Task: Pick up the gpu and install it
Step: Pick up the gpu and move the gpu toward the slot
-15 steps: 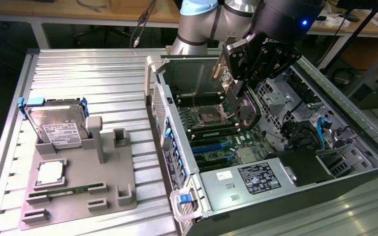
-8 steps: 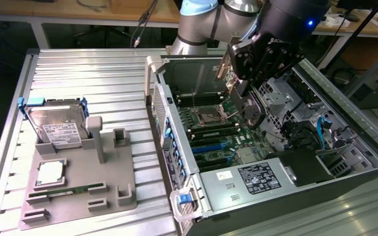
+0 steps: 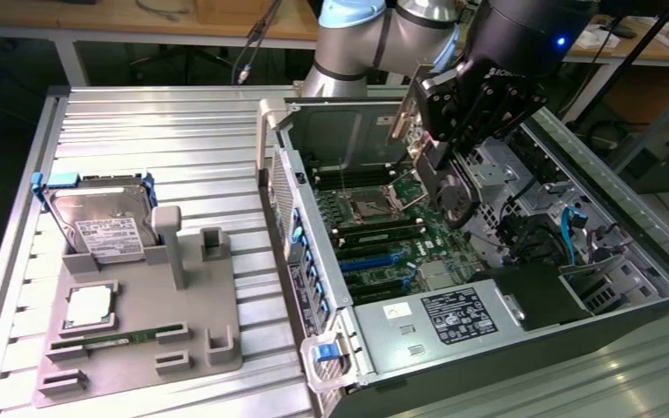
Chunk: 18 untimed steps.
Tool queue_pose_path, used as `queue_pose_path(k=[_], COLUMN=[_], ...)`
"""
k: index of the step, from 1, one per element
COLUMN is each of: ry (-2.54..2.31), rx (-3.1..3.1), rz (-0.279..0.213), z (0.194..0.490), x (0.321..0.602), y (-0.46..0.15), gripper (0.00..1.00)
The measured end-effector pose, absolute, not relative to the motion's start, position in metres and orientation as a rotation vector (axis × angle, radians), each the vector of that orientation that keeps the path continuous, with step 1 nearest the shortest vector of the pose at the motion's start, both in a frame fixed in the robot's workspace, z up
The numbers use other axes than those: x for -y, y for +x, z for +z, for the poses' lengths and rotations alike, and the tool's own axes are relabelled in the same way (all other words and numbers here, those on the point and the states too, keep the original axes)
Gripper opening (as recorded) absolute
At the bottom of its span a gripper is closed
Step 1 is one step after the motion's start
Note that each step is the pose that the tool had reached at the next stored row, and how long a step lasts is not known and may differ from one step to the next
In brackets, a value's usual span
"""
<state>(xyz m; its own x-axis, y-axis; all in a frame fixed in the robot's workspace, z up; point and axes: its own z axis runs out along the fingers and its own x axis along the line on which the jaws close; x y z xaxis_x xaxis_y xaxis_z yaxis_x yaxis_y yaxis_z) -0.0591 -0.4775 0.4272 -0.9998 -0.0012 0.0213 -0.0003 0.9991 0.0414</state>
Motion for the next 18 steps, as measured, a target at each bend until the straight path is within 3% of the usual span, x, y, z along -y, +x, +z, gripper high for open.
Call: queue_pose_path(k=[18], ry=[0.005], rx=[3.12], rz=[-0.065], z=[0.427], x=[0.478], y=[-0.041], gripper=[0.27])
